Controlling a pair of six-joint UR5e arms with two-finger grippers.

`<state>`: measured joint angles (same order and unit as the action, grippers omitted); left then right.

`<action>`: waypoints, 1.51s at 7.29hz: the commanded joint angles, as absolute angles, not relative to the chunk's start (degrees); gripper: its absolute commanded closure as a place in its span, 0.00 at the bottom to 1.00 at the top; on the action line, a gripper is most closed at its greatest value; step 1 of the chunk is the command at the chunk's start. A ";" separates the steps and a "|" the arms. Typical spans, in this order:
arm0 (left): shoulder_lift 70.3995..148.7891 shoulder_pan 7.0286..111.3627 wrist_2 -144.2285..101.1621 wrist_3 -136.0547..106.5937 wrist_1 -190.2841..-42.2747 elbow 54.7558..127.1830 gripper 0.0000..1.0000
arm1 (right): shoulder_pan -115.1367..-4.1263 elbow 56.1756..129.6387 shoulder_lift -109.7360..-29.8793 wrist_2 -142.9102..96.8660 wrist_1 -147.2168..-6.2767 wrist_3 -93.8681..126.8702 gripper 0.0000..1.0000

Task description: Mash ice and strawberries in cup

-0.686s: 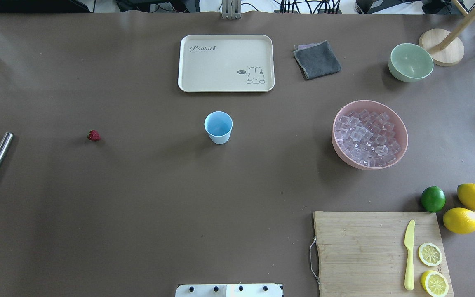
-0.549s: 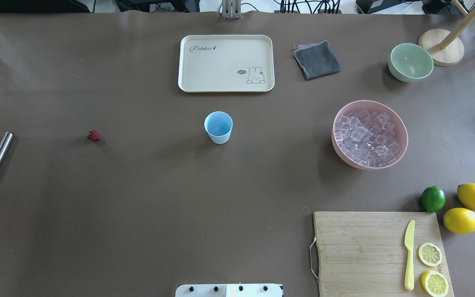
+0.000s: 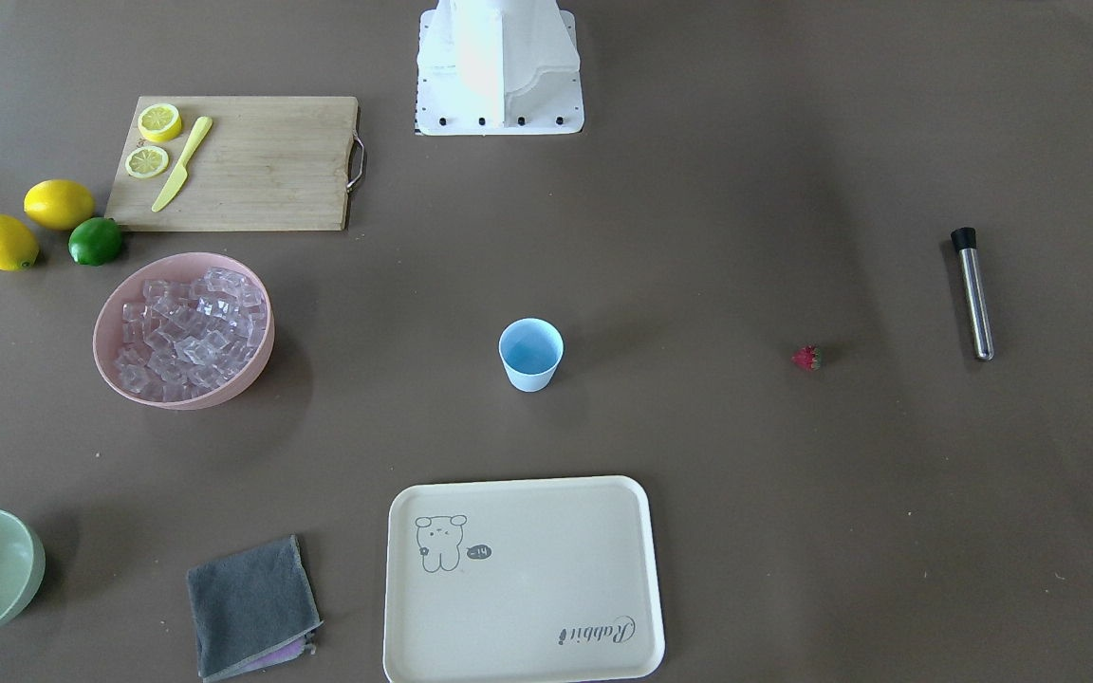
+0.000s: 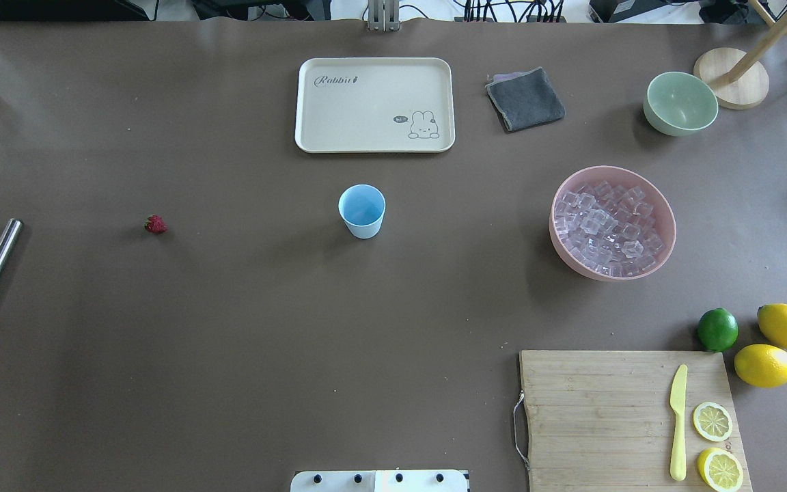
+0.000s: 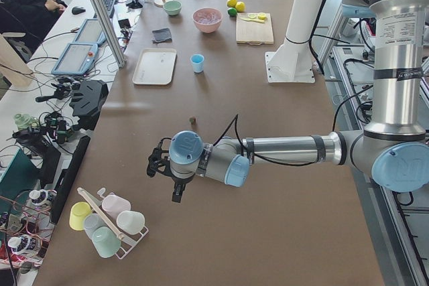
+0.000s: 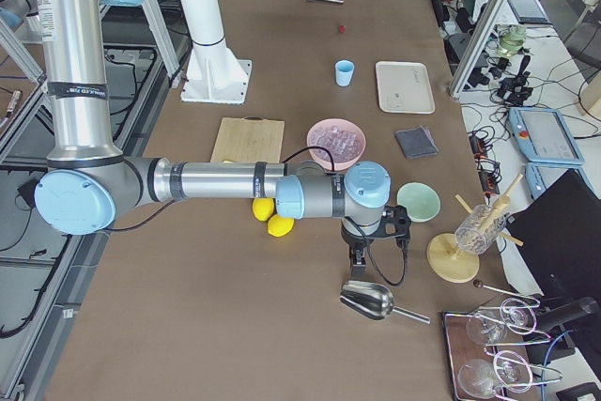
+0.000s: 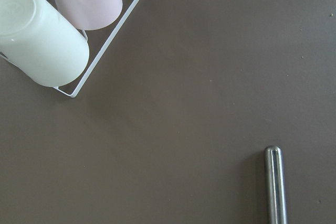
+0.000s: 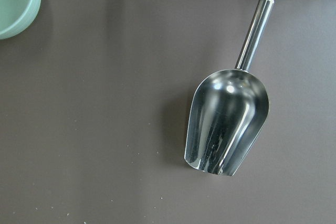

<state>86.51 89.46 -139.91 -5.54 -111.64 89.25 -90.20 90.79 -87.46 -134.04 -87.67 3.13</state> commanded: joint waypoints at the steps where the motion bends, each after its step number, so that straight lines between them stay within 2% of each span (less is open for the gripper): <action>1: 86.40 89.47 -140.01 -5.62 -111.79 89.47 0.01 | -89.04 92.54 -86.75 -134.47 -87.19 3.60 0.00; 6: 85.34 89.65 -140.01 -5.53 -112.15 89.73 0.01 | -72.90 104.22 -84.82 -130.44 -82.79 3.95 0.01; 10: 85.43 89.82 -140.19 -5.71 -112.15 89.74 0.01 | -57.79 105.82 -76.75 -120.27 -82.18 31.02 0.01; 11: 85.43 89.82 -140.27 -5.71 -112.15 89.74 0.01 | -55.40 105.47 -76.12 -119.28 -82.09 32.16 0.02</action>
